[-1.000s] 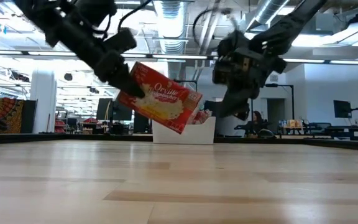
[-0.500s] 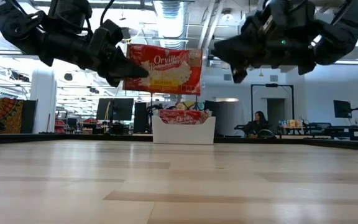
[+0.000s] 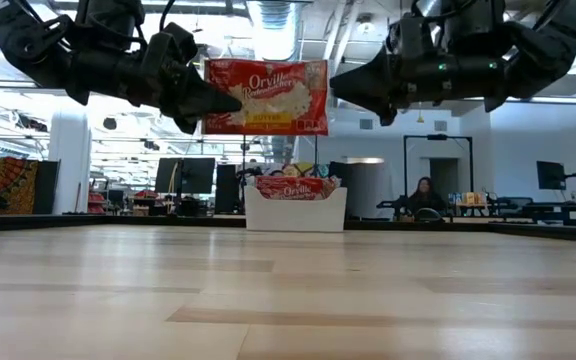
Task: Sort popcorn bags into baskets
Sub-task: Put the red popcorn bag into the white bin
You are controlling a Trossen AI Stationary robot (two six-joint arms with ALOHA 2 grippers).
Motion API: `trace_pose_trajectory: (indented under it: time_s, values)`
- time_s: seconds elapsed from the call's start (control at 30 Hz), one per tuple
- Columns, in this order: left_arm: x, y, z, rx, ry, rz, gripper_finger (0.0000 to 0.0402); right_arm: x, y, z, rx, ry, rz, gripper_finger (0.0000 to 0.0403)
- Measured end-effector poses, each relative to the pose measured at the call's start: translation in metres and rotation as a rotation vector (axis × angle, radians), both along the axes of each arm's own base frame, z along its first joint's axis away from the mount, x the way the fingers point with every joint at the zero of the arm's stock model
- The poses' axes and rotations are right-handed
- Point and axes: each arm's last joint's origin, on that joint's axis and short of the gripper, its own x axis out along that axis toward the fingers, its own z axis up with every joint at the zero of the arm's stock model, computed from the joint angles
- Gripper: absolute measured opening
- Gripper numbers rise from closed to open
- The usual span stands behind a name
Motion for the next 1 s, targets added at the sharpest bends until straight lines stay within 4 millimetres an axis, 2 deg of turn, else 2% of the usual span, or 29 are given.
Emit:
trace_pose_trajectory:
  time_s: [0.2, 0.3, 0.4, 0.47, 0.53, 0.7, 0.9, 1.0]
  values:
    - [0.000, 0.000, 0.001, 0.013, -0.006, 0.003, 0.0008, 0.002, 0.001, 0.004, -0.037, -0.016, -0.002, 0.0200]
    - [0.000, 0.000, 0.002, 0.020, -0.019, 0.005, 0.0008, 0.007, 0.002, 0.010, -0.049, -0.016, 0.051, 0.0241]
    - [0.000, 0.000, 0.003, 0.022, -0.027, 0.008, 0.0008, 0.014, 0.001, 0.015, -0.038, 0.022, 0.061, 0.0251]
    - [0.000, 0.000, 0.003, 0.022, -0.029, 0.012, 0.0008, 0.017, 0.000, 0.017, -0.033, 0.055, 0.045, 0.0235]
    - [0.000, 0.000, 0.003, 0.022, -0.029, 0.012, 0.0009, 0.020, -0.001, 0.019, -0.029, 0.074, 0.042, 0.0196]
    - [0.000, 0.000, 0.003, 0.005, -0.032, 0.004, 0.0009, 0.022, -0.002, 0.021, -0.048, 0.092, 0.041, 0.0030]
    - [0.000, -0.001, 0.005, 0.010, -0.046, -0.032, 0.0009, 0.020, -0.003, 0.017, -0.018, 0.144, 0.029, 0.0007]
    - [0.000, -0.001, 0.005, 0.020, -0.046, -0.033, 0.0009, 0.019, -0.003, 0.016, -0.014, 0.162, 0.027, 0.0017]
